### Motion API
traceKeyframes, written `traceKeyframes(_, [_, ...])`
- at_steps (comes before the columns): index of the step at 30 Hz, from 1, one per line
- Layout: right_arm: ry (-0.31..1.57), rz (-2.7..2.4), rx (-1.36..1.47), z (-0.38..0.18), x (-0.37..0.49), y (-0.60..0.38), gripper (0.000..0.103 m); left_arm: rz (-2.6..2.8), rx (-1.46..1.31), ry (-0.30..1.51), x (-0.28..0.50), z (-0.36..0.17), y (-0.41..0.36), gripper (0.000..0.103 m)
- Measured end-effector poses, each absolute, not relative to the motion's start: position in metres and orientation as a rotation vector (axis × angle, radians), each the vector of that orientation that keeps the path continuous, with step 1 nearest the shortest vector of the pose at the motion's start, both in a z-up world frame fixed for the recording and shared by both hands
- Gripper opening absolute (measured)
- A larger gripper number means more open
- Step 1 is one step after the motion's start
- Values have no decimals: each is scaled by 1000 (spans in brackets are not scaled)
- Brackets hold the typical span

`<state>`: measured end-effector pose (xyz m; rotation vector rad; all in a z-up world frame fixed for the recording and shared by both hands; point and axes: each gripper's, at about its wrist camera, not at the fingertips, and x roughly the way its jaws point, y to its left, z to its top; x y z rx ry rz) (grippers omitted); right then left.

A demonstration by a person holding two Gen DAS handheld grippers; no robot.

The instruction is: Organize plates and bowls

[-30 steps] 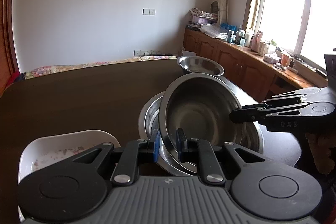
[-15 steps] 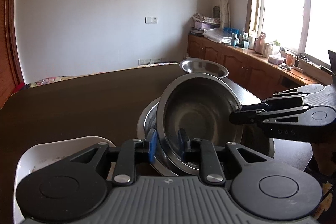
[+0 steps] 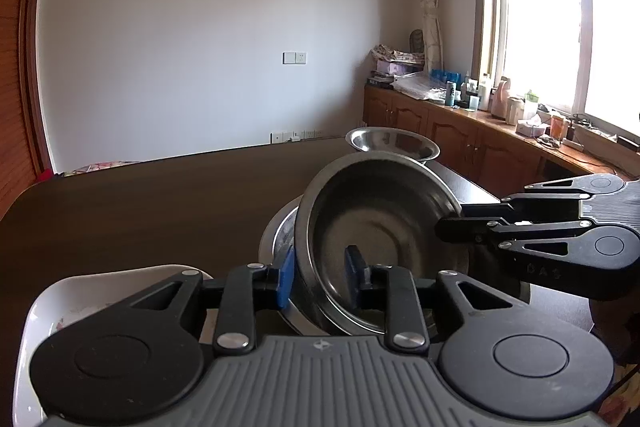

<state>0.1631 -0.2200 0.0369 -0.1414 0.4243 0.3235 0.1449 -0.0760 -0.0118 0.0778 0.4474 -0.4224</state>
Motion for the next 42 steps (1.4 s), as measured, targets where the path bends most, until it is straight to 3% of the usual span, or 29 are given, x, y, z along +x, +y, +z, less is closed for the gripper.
traceKeyframes(5, [395,323,-122,34,162,-221,17,-429,95,438,142,-13,-79,63])
traceKeyframes(10, [383,331,-117,33,162,-218,42,-437,106,435,141,-15,-81,66])
traceKeyframes(13, [369,337,-131,33,160,-214,51,-439,106,435,141,-15,-82,69])
traceKeyframes(25, [293,308,-97,39,150,-216,54,-434,112,369,135,0,-86,90])
traceKeyframes(30, [267,297,-93,45,149,-224,56,-426,108,342,134,5,-89,103])
traceKeyframes(38, [236,257,-79,57,147,-243,58,-426,103,317,136,13,-93,103])
traceKeyframes(42, [226,239,-80,60,150,-250,64,-424,113,306,138,17,-96,103])
